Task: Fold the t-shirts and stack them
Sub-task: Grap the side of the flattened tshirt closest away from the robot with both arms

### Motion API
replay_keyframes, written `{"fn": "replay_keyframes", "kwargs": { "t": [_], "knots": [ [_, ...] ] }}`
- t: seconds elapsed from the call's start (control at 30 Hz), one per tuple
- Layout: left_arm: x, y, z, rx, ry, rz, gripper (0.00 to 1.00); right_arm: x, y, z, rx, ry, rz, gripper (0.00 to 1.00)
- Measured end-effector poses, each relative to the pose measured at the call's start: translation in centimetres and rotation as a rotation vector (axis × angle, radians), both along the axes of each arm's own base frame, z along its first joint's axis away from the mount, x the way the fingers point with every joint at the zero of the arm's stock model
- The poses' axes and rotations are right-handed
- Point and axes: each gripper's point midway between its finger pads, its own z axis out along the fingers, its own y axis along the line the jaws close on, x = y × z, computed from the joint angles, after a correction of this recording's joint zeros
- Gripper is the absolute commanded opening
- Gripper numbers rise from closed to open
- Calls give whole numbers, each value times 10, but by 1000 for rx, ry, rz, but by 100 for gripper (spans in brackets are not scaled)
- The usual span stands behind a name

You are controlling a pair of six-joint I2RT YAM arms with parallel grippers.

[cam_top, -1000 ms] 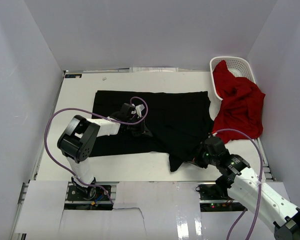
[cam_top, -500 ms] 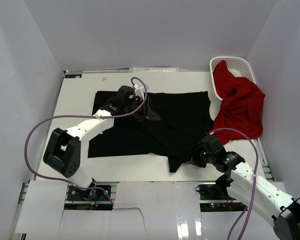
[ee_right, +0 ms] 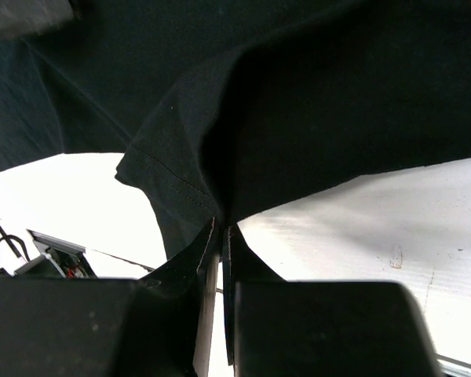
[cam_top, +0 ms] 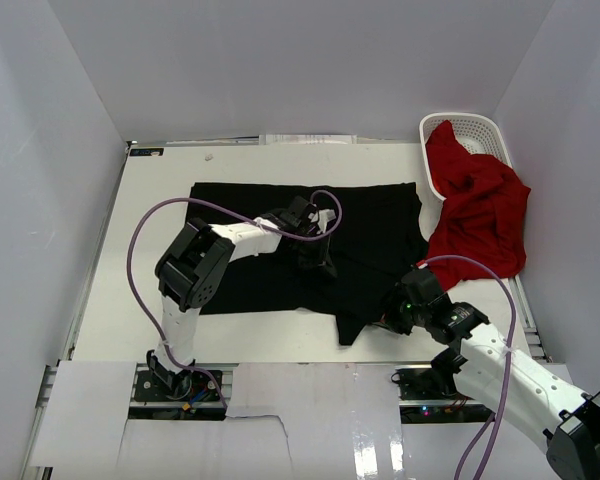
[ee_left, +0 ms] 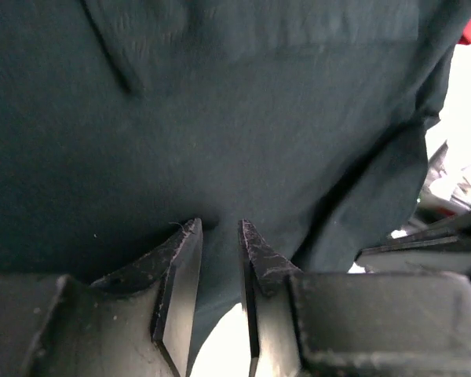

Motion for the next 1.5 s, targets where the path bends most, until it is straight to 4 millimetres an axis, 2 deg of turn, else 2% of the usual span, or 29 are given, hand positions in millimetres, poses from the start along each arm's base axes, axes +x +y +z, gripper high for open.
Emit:
{"fn": "replay_keyframes", "kwargs": {
  "t": [0.13, 0.23, 0.63, 0.8, 1.03, 1.5],
  "knots": [
    [8, -5, 6, 15, -54, -5, 36, -1, 0, -3, 3, 0, 2, 8],
    [16, -4, 0, 60, -86, 4, 34, -2, -1, -5, 2, 5, 3, 8],
    [24, -6, -7, 90, -93, 22, 34, -6, 0, -6, 23, 6, 3, 8],
    [32, -7, -8, 5, -35, 24, 33, -10, -2, -3, 47, -10, -7, 8],
    [46, 6, -9, -96, 54, 33, 33, -15, -6, -4, 47, 3, -22, 8],
    [51, 15, -12, -198, 183, 22, 32, -27, -19, -9, 0, 22, -17, 8]
  ]
}}
